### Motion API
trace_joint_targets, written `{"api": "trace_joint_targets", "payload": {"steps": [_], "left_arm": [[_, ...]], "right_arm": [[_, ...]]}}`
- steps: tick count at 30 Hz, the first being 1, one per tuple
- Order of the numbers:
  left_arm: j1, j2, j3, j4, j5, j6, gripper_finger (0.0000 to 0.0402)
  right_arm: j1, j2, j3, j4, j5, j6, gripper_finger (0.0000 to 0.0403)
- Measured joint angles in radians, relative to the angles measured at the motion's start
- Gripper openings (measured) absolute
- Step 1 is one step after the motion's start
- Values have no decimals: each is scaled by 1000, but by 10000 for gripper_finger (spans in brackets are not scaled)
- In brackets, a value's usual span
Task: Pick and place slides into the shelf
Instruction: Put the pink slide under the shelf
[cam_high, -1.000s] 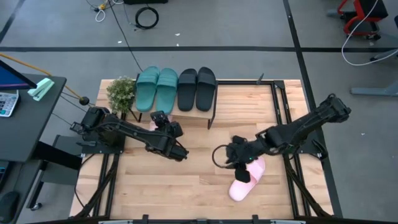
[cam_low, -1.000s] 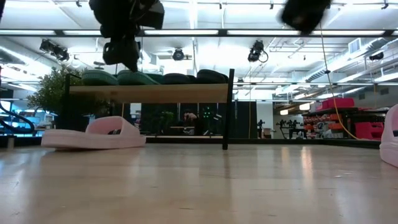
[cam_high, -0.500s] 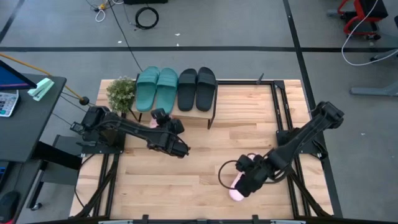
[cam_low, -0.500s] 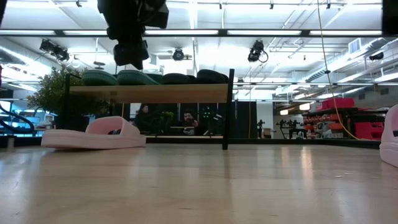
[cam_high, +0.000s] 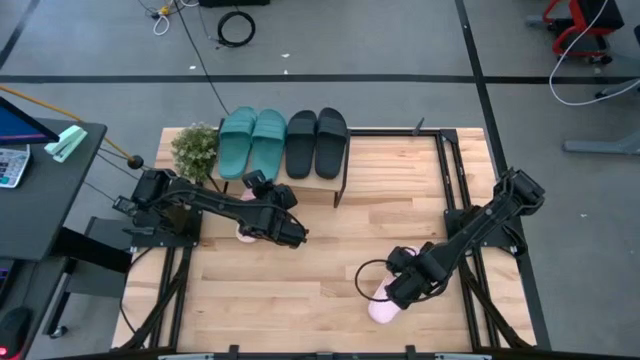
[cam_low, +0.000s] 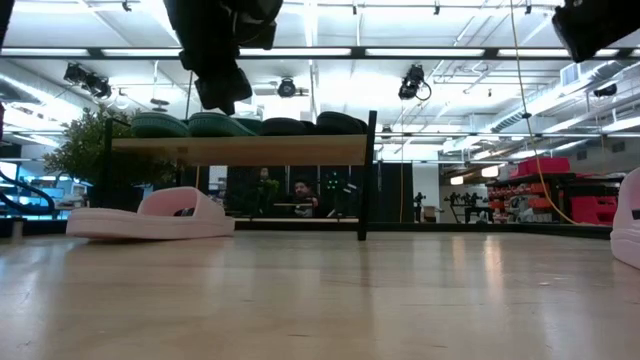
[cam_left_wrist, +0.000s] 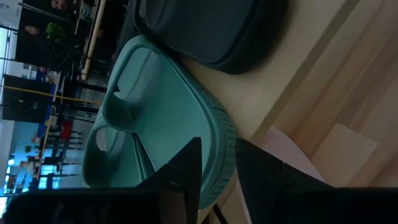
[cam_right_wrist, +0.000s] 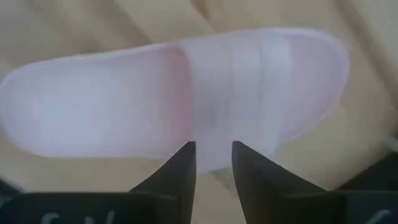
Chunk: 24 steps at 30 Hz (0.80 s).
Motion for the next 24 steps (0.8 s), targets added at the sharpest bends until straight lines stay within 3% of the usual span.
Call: {"api": "trace_joint_targets", "payload": {"steps": [14, 24], "left_arm": [[0, 0, 0, 36, 0, 1, 94], [0, 0, 0, 37, 0, 1, 92]], "right_arm": [[-1, 86, 1, 37, 13, -58, 110], [0, 131, 1, -84, 59, -104, 110]]}}
